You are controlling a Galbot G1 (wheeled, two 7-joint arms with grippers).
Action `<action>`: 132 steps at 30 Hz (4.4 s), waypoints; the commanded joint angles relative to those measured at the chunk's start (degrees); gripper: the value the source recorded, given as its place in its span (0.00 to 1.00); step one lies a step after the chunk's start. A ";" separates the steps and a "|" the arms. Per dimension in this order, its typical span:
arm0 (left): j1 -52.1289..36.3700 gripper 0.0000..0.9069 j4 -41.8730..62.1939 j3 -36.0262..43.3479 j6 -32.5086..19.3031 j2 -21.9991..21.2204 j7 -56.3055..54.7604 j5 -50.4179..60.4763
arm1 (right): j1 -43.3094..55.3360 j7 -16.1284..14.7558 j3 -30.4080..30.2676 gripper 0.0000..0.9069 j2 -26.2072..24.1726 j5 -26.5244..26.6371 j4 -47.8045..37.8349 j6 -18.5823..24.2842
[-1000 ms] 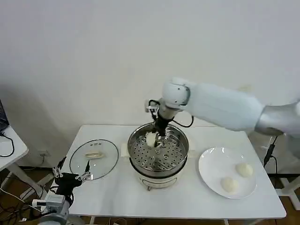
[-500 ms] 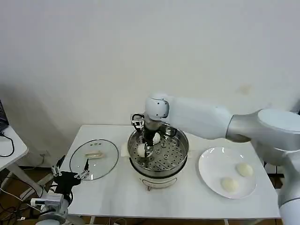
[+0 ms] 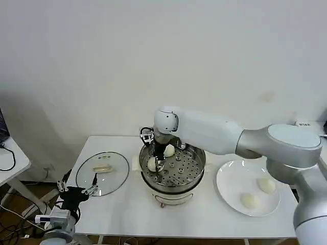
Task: Take steamed baozi put them in steamer then cover it.
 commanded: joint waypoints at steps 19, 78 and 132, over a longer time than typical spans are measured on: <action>0.28 1.00 1.05 1.00 0.20 -0.76 0.37 1.71 | 15.33 -5.51 4.51 1.00 -31.68 2.38 30.74 0.61; 8.41 1.00 -9.85 0.36 3.57 -3.07 1.40 -3.57 | -24.55 -7.25 19.12 1.00 -56.59 -22.55 25.78 23.56; 6.23 1.00 -8.11 0.07 3.93 -2.57 2.69 -2.98 | -35.66 -4.34 28.28 1.00 -49.47 -27.08 15.76 24.21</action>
